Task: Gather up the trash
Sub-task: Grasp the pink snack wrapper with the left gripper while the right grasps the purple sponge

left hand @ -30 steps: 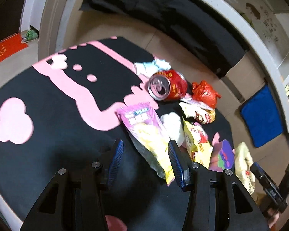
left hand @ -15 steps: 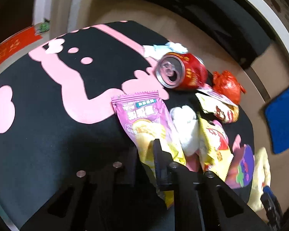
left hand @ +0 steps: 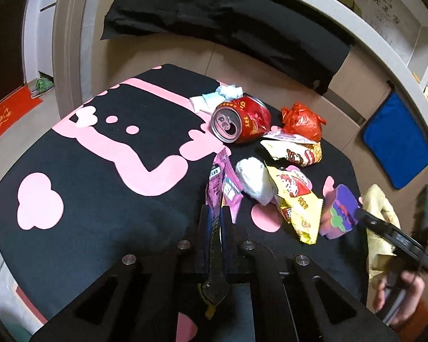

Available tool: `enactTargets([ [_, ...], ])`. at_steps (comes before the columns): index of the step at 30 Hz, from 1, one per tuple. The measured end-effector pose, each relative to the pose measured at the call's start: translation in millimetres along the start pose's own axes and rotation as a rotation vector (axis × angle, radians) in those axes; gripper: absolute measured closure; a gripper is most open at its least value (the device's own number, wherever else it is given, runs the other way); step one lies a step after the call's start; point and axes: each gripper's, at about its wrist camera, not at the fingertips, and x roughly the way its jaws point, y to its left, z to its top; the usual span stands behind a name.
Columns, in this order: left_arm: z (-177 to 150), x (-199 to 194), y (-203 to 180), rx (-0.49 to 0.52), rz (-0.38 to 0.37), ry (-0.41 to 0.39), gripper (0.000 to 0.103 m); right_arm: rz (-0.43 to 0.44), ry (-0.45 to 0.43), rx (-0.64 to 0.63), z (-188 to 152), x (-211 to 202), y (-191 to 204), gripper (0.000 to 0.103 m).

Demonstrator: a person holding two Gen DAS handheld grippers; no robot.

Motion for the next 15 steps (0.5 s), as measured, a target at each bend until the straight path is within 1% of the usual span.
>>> enactTargets([
  [1,-0.4,-0.7,1.5,-0.001,-0.003,-0.002,0.097,0.017,0.011,0.024,0.3,5.5,-1.2,0.035],
  [2,-0.6,-1.0,4.5,-0.001,-0.008,-0.001,0.097,0.03,0.019,0.038,0.6,10.7,-0.6,0.041],
  [3,-1.3,-0.3,7.0,-0.002,-0.009,0.001,0.097,0.028,0.025,0.035,1.1,16.0,2.6,0.045],
  [4,-2.3,0.5,9.3,-0.002,-0.006,0.003,0.097,0.017,0.028,0.022,1.9,18.9,6.3,0.047],
  [6,-3.7,2.7,13.7,0.001,-0.001,0.008,0.097,-0.02,0.003,-0.027,6.7,20.1,19.0,0.056],
  [7,-4.9,4.5,17.6,-0.003,-0.002,0.015,0.097,-0.031,-0.01,-0.066,11.2,19.8,27.9,0.063],
  [8,-6.3,5.6,18.9,-0.008,-0.004,0.019,0.097,-0.033,-0.017,-0.093,14.3,19.3,34.8,0.067],
  [12,-9.7,7.6,29.3,-0.032,-0.017,0.024,0.097,-0.031,-0.035,-0.215,25.1,21.6,71.8,0.068],
  [15,-11.7,7.1,34.1,-0.037,-0.019,0.024,0.097,-0.014,-0.033,-0.294,25.9,26.5,99.9,0.068],
])
